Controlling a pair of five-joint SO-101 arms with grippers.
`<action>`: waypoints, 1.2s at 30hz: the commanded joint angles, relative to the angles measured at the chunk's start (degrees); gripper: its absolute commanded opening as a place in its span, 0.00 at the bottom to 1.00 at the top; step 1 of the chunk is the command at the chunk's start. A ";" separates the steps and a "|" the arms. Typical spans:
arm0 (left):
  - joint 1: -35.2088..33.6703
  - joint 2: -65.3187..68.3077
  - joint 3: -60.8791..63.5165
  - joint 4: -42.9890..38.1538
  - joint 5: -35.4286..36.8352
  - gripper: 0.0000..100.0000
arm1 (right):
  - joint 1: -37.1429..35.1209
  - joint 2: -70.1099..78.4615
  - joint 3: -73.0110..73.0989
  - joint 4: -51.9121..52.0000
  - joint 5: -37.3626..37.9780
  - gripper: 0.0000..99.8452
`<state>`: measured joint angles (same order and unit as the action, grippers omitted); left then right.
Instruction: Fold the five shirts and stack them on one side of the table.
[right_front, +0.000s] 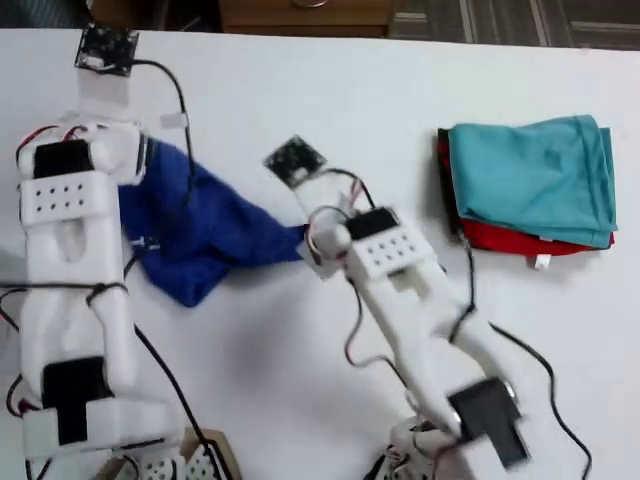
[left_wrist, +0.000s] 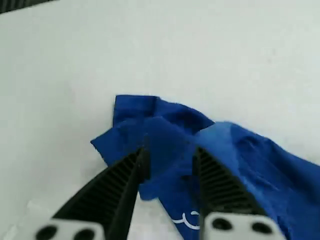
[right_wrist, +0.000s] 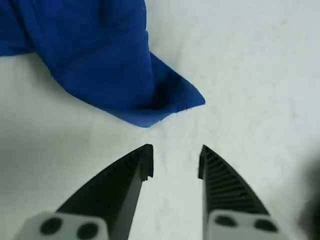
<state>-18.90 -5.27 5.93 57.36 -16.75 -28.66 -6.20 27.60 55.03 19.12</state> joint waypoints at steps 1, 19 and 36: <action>-2.55 0.26 -1.71 -0.44 -0.18 0.24 | -2.24 8.22 -9.85 1.45 -2.64 0.27; -24.44 0.44 -20.44 16.97 -0.26 0.22 | -19.30 21.67 -28.84 9.10 -2.55 0.29; -26.90 0.88 -14.90 15.74 -0.35 0.22 | 0.92 38.99 -48.88 7.25 -2.55 0.02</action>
<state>-45.63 -4.13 -9.89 74.07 -16.75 -33.85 33.63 -15.12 60.13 16.75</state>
